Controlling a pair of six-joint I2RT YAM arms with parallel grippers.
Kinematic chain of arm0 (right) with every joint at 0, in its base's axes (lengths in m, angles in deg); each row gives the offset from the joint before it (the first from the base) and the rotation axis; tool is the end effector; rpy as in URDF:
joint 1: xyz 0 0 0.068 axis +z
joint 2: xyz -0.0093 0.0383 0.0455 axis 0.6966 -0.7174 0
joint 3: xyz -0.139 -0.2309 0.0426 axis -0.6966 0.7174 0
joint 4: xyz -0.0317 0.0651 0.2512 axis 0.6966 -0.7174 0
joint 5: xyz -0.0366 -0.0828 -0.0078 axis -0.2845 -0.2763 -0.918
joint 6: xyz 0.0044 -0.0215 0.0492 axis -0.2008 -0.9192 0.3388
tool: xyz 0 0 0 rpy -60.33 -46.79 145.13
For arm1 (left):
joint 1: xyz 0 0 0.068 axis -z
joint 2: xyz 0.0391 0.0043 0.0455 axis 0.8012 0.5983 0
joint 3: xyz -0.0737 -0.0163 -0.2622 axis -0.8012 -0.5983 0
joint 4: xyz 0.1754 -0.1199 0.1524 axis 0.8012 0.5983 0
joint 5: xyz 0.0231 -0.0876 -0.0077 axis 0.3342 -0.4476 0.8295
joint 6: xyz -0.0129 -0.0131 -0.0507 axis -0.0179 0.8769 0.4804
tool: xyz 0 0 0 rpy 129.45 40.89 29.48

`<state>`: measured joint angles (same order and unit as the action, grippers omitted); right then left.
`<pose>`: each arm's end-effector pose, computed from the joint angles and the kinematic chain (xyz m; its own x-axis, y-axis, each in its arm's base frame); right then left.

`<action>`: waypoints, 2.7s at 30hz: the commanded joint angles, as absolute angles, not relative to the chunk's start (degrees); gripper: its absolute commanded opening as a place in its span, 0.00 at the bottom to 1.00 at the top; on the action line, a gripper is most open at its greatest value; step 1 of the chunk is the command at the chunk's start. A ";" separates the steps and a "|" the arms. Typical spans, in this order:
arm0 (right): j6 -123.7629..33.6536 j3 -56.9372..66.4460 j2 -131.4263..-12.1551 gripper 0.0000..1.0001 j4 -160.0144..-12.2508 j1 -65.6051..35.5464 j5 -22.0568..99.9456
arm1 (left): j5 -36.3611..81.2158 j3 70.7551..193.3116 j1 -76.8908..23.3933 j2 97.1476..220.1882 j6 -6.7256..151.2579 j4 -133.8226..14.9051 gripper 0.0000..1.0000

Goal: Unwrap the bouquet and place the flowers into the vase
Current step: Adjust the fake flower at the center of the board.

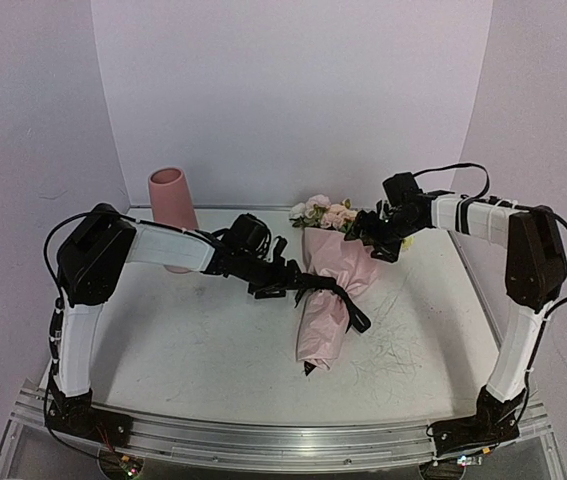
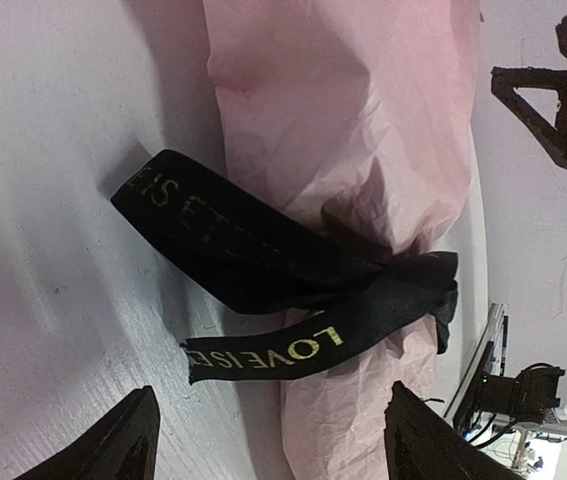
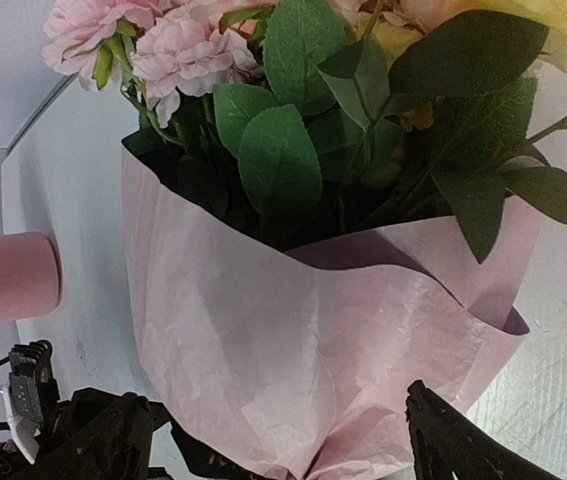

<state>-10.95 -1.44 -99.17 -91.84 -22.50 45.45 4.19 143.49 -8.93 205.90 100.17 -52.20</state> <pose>0.4062 0.1706 0.2488 -0.7411 0.3892 -0.5471 -0.0834 0.7552 0.6502 0.3227 -0.3373 0.1545 -0.9279 0.1108 -0.3560 0.3424 0.6312 -0.6960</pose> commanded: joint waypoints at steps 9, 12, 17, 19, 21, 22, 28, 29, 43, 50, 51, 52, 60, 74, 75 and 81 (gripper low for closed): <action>-9.46 -19.46 -112.03 0.89 -104.45 -16.85 38.06 | 6.68 144.13 -8.78 203.19 97.11 -48.79 0.73; -9.71 -19.99 -113.33 0.88 -105.61 -15.78 38.53 | 12.55 141.18 -8.78 199.30 96.19 -48.41 0.73; -10.77 -17.59 -112.12 0.88 -106.10 -13.23 39.37 | 16.20 137.34 -8.78 194.35 95.20 -48.21 0.73; -10.84 -15.93 -110.93 0.88 -106.06 -12.33 40.29 | 16.15 136.29 -8.78 193.39 95.34 -48.19 0.73; -11.57 -14.63 -109.90 0.88 -105.46 -11.25 42.13 | 15.78 135.25 -8.77 192.84 95.54 -48.23 0.72; -12.11 -14.41 -109.65 0.88 -104.85 -10.71 43.41 | 15.63 134.77 -8.74 192.54 95.58 -48.32 0.72; -13.51 -13.76 -108.34 0.88 -104.09 -8.28 45.53 | 14.43 132.83 -8.35 191.24 95.49 -48.59 0.71; -13.53 -13.64 -108.16 0.88 -104.14 -8.28 45.26 | 13.94 132.74 -8.24 191.20 95.37 -48.64 0.71; -17.63 -5.45 -96.28 0.91 -102.03 -8.22 43.74 | 11.73 134.79 -6.75 193.54 94.21 -48.80 0.55; -18.68 4.27 -89.32 0.92 -101.36 -8.25 41.91 | 9.33 135.48 -6.75 194.76 93.68 -48.83 0.56; -18.47 5.99 -88.45 0.92 -101.33 -8.28 41.23 | 8.52 135.57 -6.74 195.02 93.51 -48.83 0.55; -18.20 7.35 -87.35 0.92 -101.31 -8.29 40.11 | 7.85 135.56 -6.74 195.19 93.35 -48.83 0.53; -13.18 14.32 -83.08 0.79 -102.09 -11.83 34.02 | 6.47 131.24 -6.47 192.49 93.65 -48.72 0.40; -11.78 17.15 -85.13 0.74 -107.16 -18.28 26.77 | 10.53 124.48 -6.42 190.66 98.22 -47.16 0.39; -12.13 16.54 -86.04 0.74 -107.16 -18.48 26.24 | 10.06 124.50 -6.40 191.23 98.66 -47.11 0.39; -14.37 9.54 -93.79 0.74 -107.73 -19.47 23.95 | 8.11 126.25 -4.63 194.33 99.25 -46.29 0.40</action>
<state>-12.95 14.33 -88.92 -104.48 -19.08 26.76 9.31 124.97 -6.27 192.97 98.09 -46.78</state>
